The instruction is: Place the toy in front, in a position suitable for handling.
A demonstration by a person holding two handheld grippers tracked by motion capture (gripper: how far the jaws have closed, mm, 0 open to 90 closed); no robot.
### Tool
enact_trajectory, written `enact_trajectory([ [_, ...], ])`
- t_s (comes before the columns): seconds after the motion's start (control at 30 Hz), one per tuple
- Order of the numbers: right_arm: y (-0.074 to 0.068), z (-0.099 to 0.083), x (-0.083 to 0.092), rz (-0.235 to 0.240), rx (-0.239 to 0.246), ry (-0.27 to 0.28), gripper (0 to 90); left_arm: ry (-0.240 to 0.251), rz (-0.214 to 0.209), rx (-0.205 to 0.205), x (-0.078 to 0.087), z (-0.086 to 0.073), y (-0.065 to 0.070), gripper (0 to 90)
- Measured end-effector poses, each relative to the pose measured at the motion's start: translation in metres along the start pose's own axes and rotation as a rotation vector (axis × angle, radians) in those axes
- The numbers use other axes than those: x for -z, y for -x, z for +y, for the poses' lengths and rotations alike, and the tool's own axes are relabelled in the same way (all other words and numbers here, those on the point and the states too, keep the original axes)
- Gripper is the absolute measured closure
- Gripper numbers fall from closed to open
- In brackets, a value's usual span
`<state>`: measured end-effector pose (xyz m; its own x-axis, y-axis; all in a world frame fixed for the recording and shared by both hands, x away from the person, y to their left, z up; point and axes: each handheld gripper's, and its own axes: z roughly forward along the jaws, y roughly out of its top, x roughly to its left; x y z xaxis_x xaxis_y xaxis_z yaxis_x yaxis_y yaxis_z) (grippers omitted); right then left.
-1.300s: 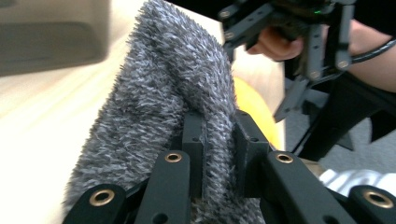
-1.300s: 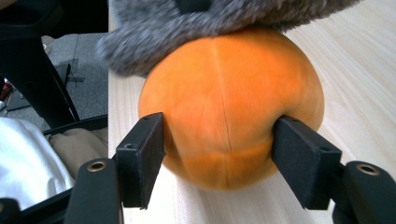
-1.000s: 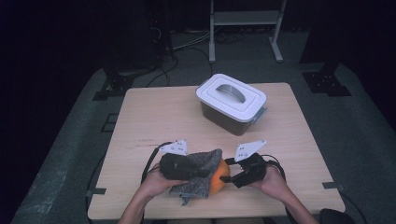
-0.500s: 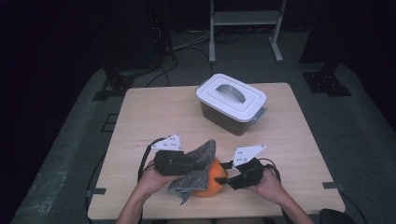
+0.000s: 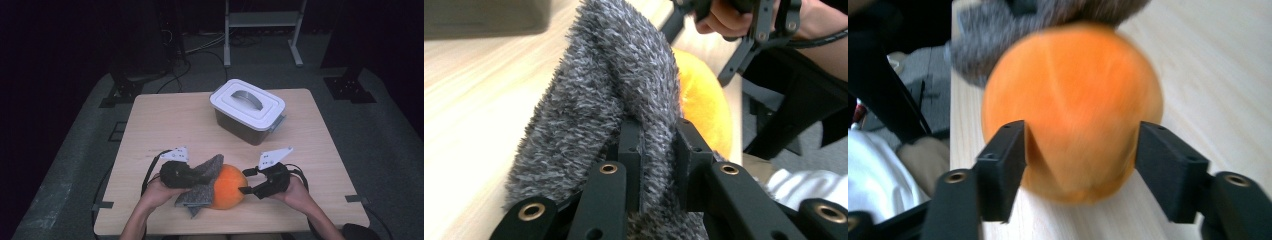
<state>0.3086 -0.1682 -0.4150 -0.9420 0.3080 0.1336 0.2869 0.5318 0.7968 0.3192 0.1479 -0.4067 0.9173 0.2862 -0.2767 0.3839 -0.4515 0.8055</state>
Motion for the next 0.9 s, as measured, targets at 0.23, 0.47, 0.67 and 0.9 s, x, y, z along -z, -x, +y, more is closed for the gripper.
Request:
enact_trajectory([
  [0.23,-0.008,0.001,-0.015,0.004,-0.012,-0.028,29.4,-0.032,-0.065,-0.045,-0.016,0.009,0.016,76.7],
  [0.47,-0.010,-0.002,-0.013,-0.026,0.031,-0.013,46.8,-0.017,-0.009,-0.061,-0.010,0.008,0.009,76.8],
  [0.67,0.002,-0.007,-0.008,-0.001,-0.013,-0.024,44.2,-0.030,0.018,-0.011,0.000,-0.006,-0.005,76.6],
  [0.9,-0.002,0.002,-0.005,0.013,-0.018,-0.054,30.6,-0.023,-0.074,-0.010,-0.007,-0.006,-0.001,76.7],
])
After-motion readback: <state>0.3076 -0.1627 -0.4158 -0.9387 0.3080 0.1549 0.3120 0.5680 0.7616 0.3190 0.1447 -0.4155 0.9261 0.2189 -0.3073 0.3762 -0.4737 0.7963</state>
